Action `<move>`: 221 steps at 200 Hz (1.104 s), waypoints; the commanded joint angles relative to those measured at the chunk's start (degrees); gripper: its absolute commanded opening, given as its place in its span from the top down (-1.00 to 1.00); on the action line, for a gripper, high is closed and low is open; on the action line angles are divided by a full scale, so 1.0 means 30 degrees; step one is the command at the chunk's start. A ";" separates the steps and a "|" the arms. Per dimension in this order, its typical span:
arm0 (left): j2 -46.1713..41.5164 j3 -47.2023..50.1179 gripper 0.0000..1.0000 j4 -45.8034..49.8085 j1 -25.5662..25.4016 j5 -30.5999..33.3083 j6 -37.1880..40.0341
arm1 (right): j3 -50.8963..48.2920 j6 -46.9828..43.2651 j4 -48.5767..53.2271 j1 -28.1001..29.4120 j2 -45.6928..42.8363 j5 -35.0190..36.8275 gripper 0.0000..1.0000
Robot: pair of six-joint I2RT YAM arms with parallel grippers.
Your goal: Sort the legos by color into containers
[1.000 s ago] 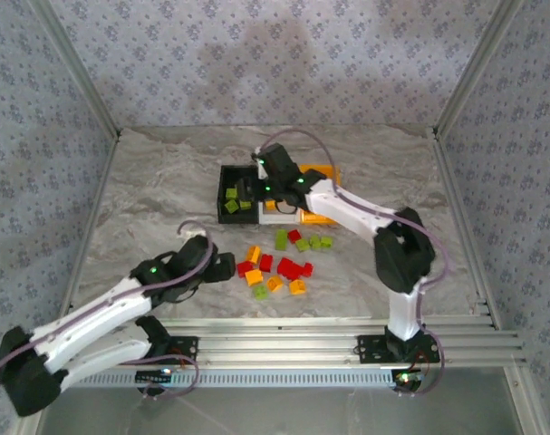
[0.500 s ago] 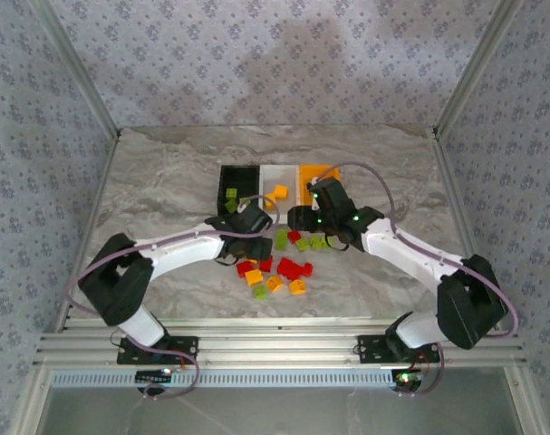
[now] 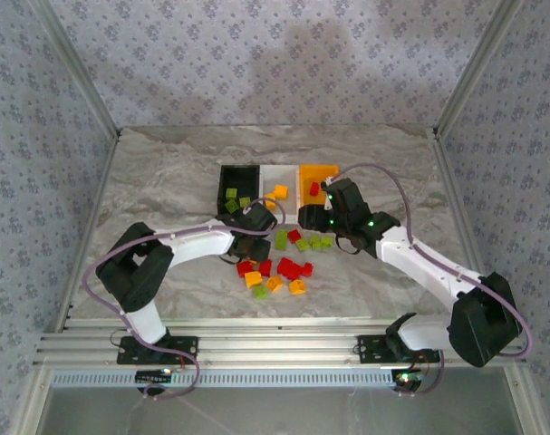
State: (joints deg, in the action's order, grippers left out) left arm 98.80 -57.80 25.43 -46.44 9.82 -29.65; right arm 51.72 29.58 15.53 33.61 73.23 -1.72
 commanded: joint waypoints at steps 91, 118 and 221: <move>-0.2046 -0.0264 0.49 0.0373 -0.0056 -0.0425 -0.0407 | -0.0795 0.0750 0.0084 -0.0394 -0.1173 0.0478 -0.27; -0.2810 -0.2007 0.50 0.0767 -0.0049 -0.0376 -0.0177 | -0.1175 0.0964 0.0049 -0.0538 -0.1587 0.0473 -0.27; 0.5343 -1.3508 0.47 0.1893 0.1331 0.1085 0.1880 | -0.2710 0.1204 0.0506 -0.1127 -0.2785 0.0178 -0.28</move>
State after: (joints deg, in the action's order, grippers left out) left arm 109.34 -92.47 27.42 -43.46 11.38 -26.24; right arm 44.95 32.16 15.59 30.87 66.76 -1.28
